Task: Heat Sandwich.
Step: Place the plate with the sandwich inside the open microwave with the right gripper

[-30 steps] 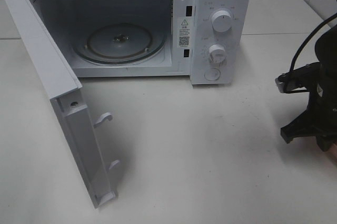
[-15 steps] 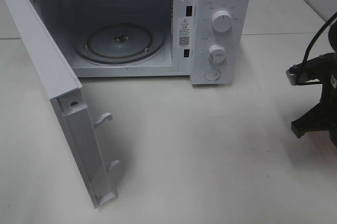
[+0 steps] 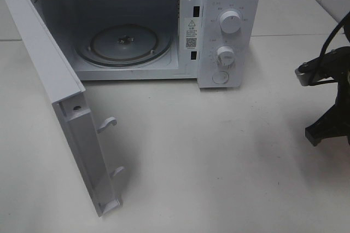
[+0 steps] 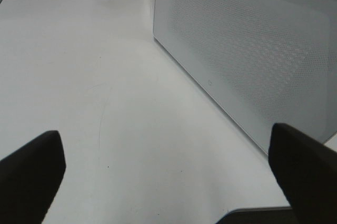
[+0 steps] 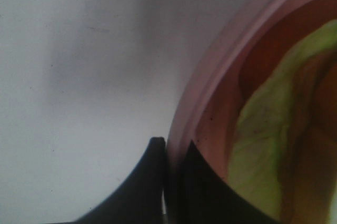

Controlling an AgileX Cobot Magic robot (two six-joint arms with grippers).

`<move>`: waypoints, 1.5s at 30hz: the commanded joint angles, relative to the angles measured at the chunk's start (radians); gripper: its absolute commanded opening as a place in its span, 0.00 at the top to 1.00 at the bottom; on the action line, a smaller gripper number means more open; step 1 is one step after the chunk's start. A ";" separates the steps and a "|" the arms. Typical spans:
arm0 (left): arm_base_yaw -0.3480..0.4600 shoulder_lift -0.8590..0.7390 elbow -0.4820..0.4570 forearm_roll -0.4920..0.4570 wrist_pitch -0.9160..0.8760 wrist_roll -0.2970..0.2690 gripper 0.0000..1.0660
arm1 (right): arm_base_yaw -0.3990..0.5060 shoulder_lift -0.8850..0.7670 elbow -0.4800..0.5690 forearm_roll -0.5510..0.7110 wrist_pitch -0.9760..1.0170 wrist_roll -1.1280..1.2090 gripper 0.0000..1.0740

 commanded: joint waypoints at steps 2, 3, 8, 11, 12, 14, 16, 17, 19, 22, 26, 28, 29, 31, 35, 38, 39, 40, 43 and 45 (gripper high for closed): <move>0.002 -0.015 -0.001 -0.005 -0.014 0.001 0.08 | 0.043 -0.031 0.002 -0.028 0.071 -0.016 1.00; 0.002 -0.015 -0.001 -0.005 -0.014 0.001 0.08 | 0.052 -0.032 0.002 -0.028 0.082 -0.017 1.00; 0.002 -0.015 -0.001 -0.005 -0.014 0.001 0.08 | 0.104 -0.044 0.002 -0.027 0.109 -0.023 1.00; 0.002 -0.015 -0.001 -0.005 -0.014 0.001 0.08 | 0.140 -0.052 0.002 -0.021 0.110 -0.032 1.00; 0.002 -0.015 -0.001 -0.005 -0.014 0.001 0.08 | 0.153 -0.055 0.002 -0.018 0.111 -0.034 1.00; 0.002 -0.015 -0.001 -0.005 -0.014 0.001 0.08 | 0.178 -0.061 0.002 -0.016 0.116 -0.035 1.00; 0.002 -0.015 -0.001 -0.005 -0.014 0.001 0.08 | 0.206 -0.062 0.002 -0.018 0.126 -0.038 1.00; 0.002 -0.015 -0.001 -0.005 -0.014 0.001 0.08 | 0.221 -0.062 0.002 -0.018 0.130 -0.041 1.00; 0.002 -0.015 -0.001 -0.005 -0.014 0.001 0.08 | 0.253 -0.062 0.002 -0.018 0.130 -0.044 1.00; 0.002 -0.015 -0.001 -0.005 -0.014 0.001 0.08 | 0.308 -0.062 0.002 -0.018 0.130 -0.058 1.00; 0.002 -0.015 -0.001 -0.005 -0.014 0.001 0.08 | 0.353 -0.062 0.002 -0.018 0.130 -0.064 1.00; 0.002 -0.015 -0.001 -0.005 -0.014 0.001 0.08 | 0.400 -0.062 0.002 -0.018 0.129 -0.073 1.00; 0.002 -0.015 -0.001 -0.005 -0.014 0.001 0.08 | 0.400 -0.062 0.002 -0.018 0.129 -0.073 1.00; 0.002 -0.015 -0.001 -0.005 -0.014 0.001 0.08 | 0.442 -0.062 0.002 -0.018 0.129 -0.081 1.00; 0.002 -0.015 -0.001 -0.005 -0.014 0.001 0.08 | 0.479 -0.062 0.002 -0.018 0.127 -0.084 1.00; 0.002 -0.015 -0.001 -0.005 -0.014 0.001 0.08 | 0.524 -0.062 0.002 -0.018 0.126 -0.092 1.00; 0.002 -0.015 -0.001 -0.005 -0.014 0.001 0.08 | 0.524 -0.062 0.002 -0.018 0.126 -0.092 1.00; 0.002 -0.015 -0.001 -0.005 -0.014 0.001 0.08 | 0.534 -0.062 0.002 -0.018 0.126 -0.095 1.00; 0.002 -0.015 -0.001 -0.005 -0.014 0.001 0.08 | 0.572 -0.062 0.002 -0.018 0.126 -0.107 1.00; 0.002 -0.015 -0.001 -0.005 -0.014 0.001 0.08 | 0.596 -0.062 0.002 -0.019 0.123 -0.121 1.00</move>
